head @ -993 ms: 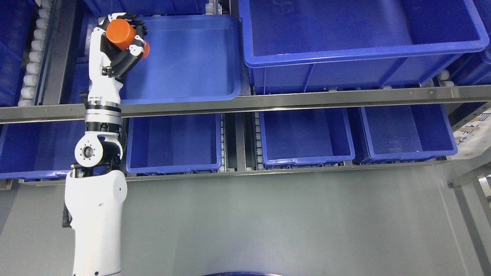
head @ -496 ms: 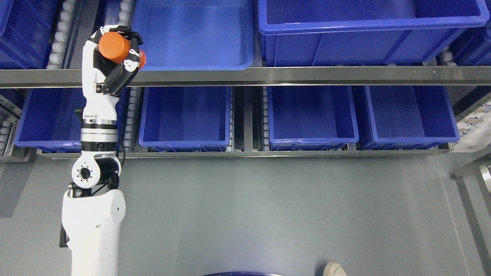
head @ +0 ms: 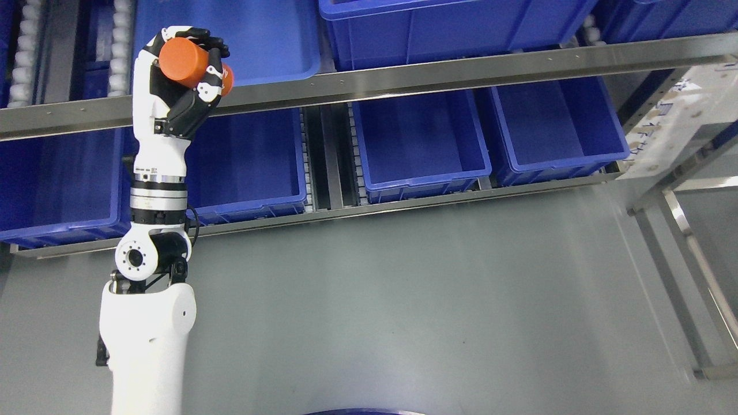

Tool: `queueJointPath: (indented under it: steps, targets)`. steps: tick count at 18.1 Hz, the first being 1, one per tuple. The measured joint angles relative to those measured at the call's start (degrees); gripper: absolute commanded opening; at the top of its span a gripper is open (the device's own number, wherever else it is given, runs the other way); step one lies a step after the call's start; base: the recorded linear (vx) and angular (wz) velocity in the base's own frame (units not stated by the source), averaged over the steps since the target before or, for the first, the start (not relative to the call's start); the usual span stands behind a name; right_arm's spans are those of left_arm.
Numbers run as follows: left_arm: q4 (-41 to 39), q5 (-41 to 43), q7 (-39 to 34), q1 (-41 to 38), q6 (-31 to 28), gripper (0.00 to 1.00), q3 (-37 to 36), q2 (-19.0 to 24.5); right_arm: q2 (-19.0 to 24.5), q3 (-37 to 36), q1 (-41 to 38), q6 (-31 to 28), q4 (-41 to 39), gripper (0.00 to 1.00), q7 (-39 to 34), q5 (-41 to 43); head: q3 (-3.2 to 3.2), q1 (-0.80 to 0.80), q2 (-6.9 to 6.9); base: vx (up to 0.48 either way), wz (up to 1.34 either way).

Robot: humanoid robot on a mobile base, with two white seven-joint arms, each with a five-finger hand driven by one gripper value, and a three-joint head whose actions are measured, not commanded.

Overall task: Grab orange capacitor from left shelf to right desk
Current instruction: 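Hold the container in the left hand while turning toward the steel table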

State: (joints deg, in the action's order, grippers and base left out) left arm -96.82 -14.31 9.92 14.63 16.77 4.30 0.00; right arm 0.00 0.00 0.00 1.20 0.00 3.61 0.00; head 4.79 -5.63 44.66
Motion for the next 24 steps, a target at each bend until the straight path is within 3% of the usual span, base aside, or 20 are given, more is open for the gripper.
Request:
queueJointPath:
  steps: [24]
  targets:
    - [-1.19, -2.44, -0.09, 4.08, -1.42, 0.01, -4.86, 0.0, 0.0, 0.0, 0.01, 0.0, 0.0, 1.0, 0.0, 0.0, 0.0, 0.0, 0.0, 0.022, -0.35]
